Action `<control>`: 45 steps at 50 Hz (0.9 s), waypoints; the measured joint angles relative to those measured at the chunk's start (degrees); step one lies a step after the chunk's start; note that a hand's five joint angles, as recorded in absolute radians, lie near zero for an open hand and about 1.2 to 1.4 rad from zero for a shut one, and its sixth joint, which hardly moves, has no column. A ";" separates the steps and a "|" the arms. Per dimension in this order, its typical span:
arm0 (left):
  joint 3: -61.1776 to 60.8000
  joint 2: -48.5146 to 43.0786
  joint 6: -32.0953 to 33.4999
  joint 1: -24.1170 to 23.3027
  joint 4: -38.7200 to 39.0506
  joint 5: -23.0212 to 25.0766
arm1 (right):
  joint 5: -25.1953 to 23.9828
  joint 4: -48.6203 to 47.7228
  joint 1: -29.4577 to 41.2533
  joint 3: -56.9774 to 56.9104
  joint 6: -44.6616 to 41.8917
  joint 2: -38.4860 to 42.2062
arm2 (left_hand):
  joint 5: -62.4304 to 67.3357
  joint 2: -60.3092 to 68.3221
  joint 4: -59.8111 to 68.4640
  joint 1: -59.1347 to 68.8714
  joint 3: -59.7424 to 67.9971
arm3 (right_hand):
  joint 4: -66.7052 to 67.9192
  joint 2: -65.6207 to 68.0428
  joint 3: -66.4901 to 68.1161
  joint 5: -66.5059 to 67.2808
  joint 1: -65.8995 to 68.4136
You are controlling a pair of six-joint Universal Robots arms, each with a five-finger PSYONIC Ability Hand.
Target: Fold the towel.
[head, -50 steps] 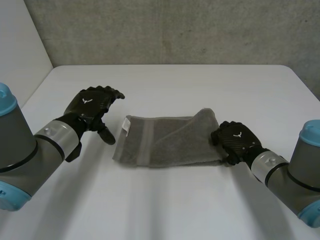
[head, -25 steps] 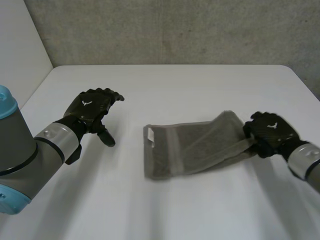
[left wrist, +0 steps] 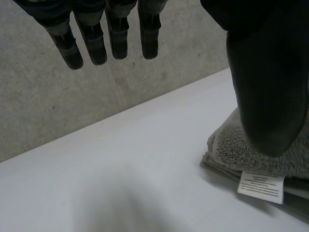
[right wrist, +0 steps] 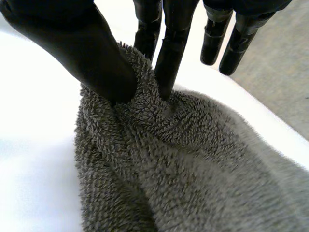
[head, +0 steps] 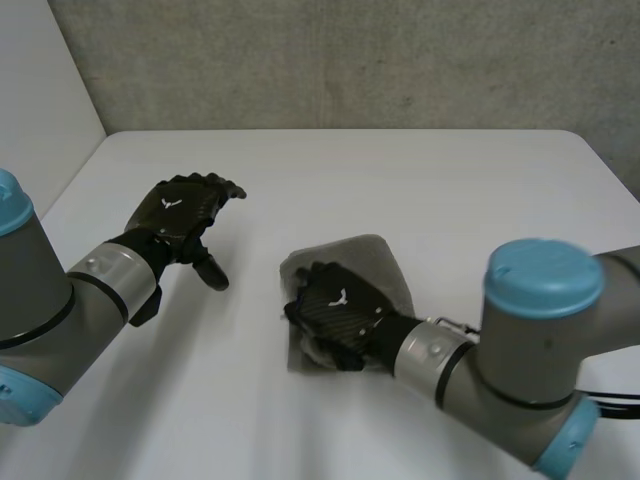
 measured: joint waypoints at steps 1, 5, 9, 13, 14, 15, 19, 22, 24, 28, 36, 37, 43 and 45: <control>0.10 0.00 0.00 -0.02 0.00 -0.01 | 0.57 -0.69 0.61 -0.18 0.01 0.90 | 0.00 0.00 0.00 0.00 0.00 | 0.00 0.00 0.00 0.00 0.00; 0.48 0.00 -0.01 -0.12 0.00 -0.04 | 2.62 -2.64 1.51 -1.01 0.11 2.81 | 0.00 0.00 0.00 0.00 0.00 | 0.00 0.00 0.00 0.00 0.00; 1.07 0.00 -0.03 -0.27 0.00 -0.38 | 4.03 -3.47 1.50 -2.27 0.49 3.30 | 0.00 -0.02 0.00 0.00 0.00 | 0.00 0.00 0.00 0.00 0.01; 1.75 -0.03 -0.10 -0.49 -0.01 -1.27 | 4.53 -3.67 1.56 -3.67 2.13 3.39 | 0.00 -0.02 0.00 0.00 0.00 | 0.00 0.00 0.00 0.00 0.01; 1.96 -0.05 -0.15 -0.54 -0.01 -1.56 | 4.52 -3.66 1.70 -4.00 2.80 3.54 | 0.00 -0.02 0.00 0.00 0.00 | 0.00 0.00 0.00 0.00 0.01; 2.11 -0.06 -0.19 -0.59 -0.01 -1.77 | 4.48 -3.63 1.90 -4.25 3.38 3.73 | 0.00 -0.02 0.00 0.00 0.00 | 0.00 0.00 0.00 0.00 0.01; 2.63 -0.16 -0.45 -0.73 -0.01 -2.30 | 4.01 -3.52 2.86 -4.71 5.03 4.92 | 0.00 -0.03 0.00 0.00 0.00 | 0.00 0.00 0.00 0.00 0.01; 2.94 -0.23 -0.81 -0.91 -0.01 -2.43 | 3.68 -3.36 3.55 -4.70 5.58 5.90 | 0.00 -0.03 0.00 0.00 0.00 | 0.00 0.01 0.00 -0.05 0.00; 3.15 -0.25 -1.13 -1.12 -0.01 -2.45 | 3.63 -3.18 3.83 -4.66 5.75 6.24 | 0.00 -0.03 0.00 0.00 0.00 | 0.00 -1.97 0.00 -1.63 -1.95; 3.83 -0.35 -2.07 -1.70 -0.01 -2.50 | 4.04 -2.03 3.65 -4.22 6.16 4.72 | 0.00 -0.03 0.00 0.00 0.00 | 0.00 -22.87 0.00 -24.87 -24.50; 5.91 -0.66 -6.03 -3.47 -0.07 -3.77 | 4.84 2.54 -2.55 -2.62 10.69 -4.66 | 0.00 -0.03 0.00 0.00 0.00 | 0.00 -54.51 0.00 -61.11 -56.03; 6.37 -0.79 -7.07 -4.06 -0.07 -4.13 | 4.86 3.21 -4.22 -2.39 12.27 -6.12 | 0.00 -0.03 0.00 0.00 0.00 | 0.00 -58.05 0.00 -61.45 -57.53; 9.06 -3.32 -12.52 -8.05 -0.13 -5.30 | 4.98 4.85 -11.96 -1.11 20.83 -9.59 | 0.01 -0.03 0.00 0.00 0.00 | 0.00 -59.90 0.00 -61.45 -57.96; 10.07 -5.15 -14.38 -9.66 -0.17 -5.87 | 5.10 4.89 -13.66 -0.73 23.01 -9.11 | 0.00 -0.03 0.00 0.00 0.00 | 0.00 -59.90 0.00 -61.45 -57.97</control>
